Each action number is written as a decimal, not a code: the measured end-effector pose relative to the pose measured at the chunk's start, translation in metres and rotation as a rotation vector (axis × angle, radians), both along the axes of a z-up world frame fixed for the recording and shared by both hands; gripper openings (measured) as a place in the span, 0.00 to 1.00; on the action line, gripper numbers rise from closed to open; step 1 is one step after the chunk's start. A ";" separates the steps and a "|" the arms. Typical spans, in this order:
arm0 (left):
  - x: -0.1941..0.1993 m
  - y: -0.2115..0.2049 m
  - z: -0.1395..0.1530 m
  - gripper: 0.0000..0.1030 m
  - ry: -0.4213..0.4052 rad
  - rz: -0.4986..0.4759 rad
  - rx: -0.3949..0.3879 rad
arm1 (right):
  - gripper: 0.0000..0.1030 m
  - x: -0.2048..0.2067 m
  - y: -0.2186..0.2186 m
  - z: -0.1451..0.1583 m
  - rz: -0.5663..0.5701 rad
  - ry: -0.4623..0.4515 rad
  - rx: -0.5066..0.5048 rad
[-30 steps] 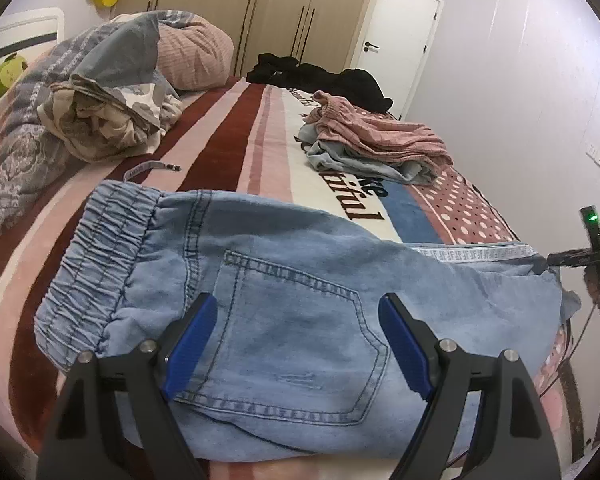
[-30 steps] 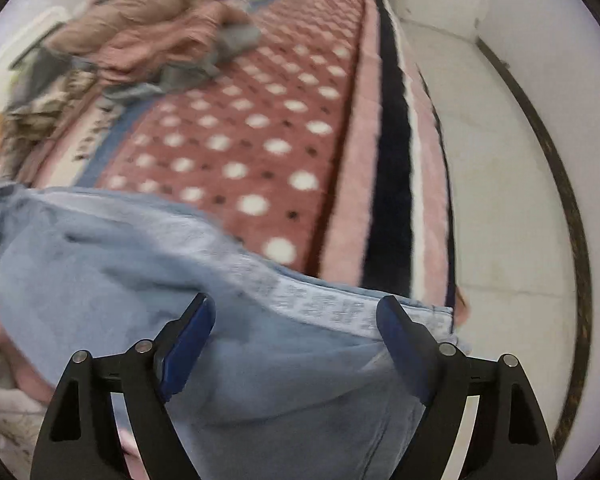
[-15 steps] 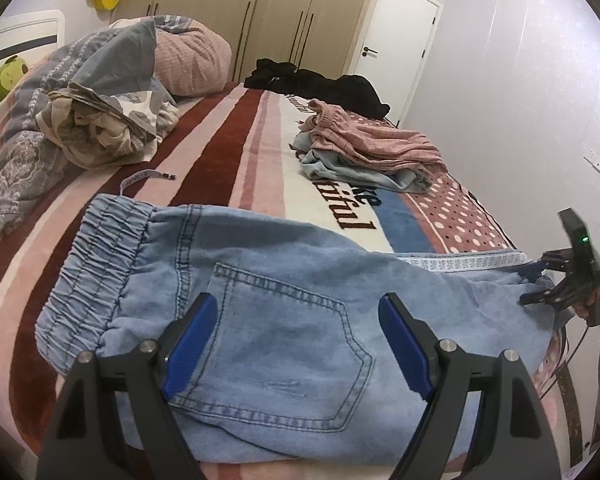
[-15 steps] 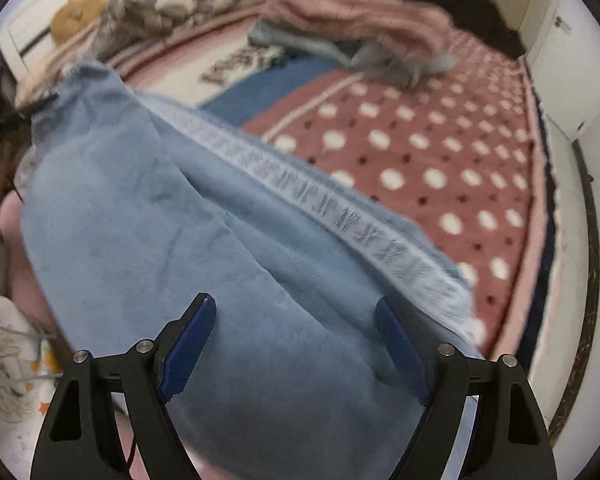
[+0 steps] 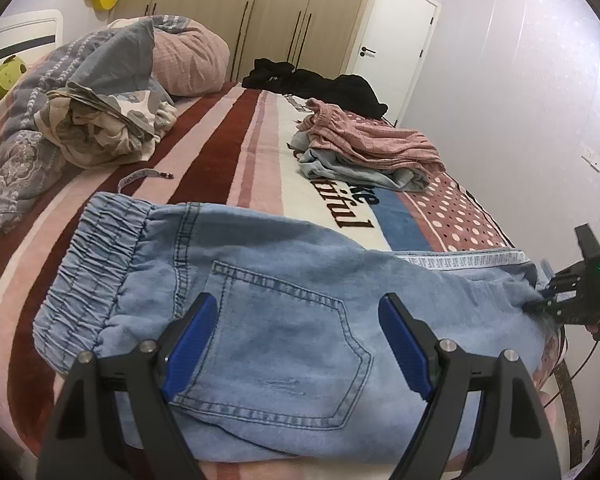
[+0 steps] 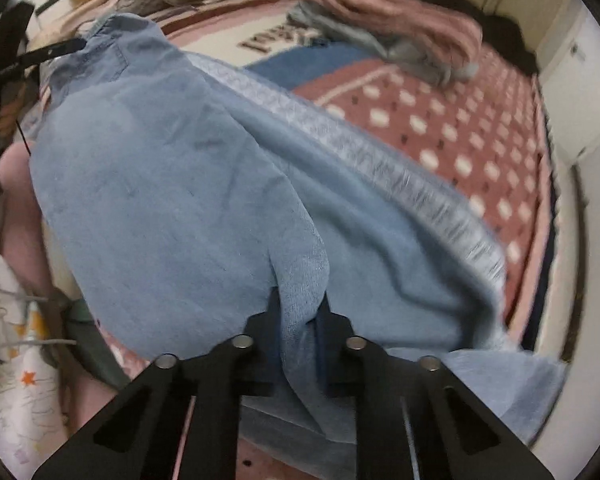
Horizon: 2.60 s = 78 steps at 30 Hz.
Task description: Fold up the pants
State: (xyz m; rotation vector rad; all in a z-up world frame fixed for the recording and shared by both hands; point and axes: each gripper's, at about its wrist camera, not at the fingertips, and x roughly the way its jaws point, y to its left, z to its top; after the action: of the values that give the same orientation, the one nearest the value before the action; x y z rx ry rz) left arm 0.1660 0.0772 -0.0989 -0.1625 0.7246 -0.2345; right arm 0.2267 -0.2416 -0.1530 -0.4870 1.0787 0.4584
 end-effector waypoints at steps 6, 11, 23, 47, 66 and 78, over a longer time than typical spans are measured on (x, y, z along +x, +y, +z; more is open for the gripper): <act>0.001 0.006 0.000 0.78 -0.007 0.024 -0.001 | 0.04 0.019 -0.003 0.038 -0.103 -0.179 0.007; 0.002 0.019 -0.003 0.78 -0.010 0.056 0.006 | 0.04 0.051 -0.001 0.034 -0.151 -0.181 -0.035; 0.019 0.043 -0.023 0.78 0.030 0.128 0.044 | 0.40 0.087 -0.015 0.011 -0.290 -0.088 -0.061; 0.001 0.008 0.001 0.79 0.016 0.106 0.066 | 0.04 -0.008 -0.208 0.006 -0.716 -0.184 0.307; 0.002 0.005 0.003 0.79 0.015 0.099 0.058 | 0.13 -0.040 -0.235 0.036 -0.783 -0.243 0.478; 0.005 -0.012 0.007 0.79 0.039 0.111 0.095 | 0.46 -0.018 -0.241 -0.001 -0.531 -0.160 0.758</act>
State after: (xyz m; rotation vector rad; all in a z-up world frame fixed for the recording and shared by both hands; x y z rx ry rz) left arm 0.1711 0.0648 -0.0920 -0.1166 0.7611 -0.0905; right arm 0.2091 -0.4828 -0.1535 0.4219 0.7617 0.3140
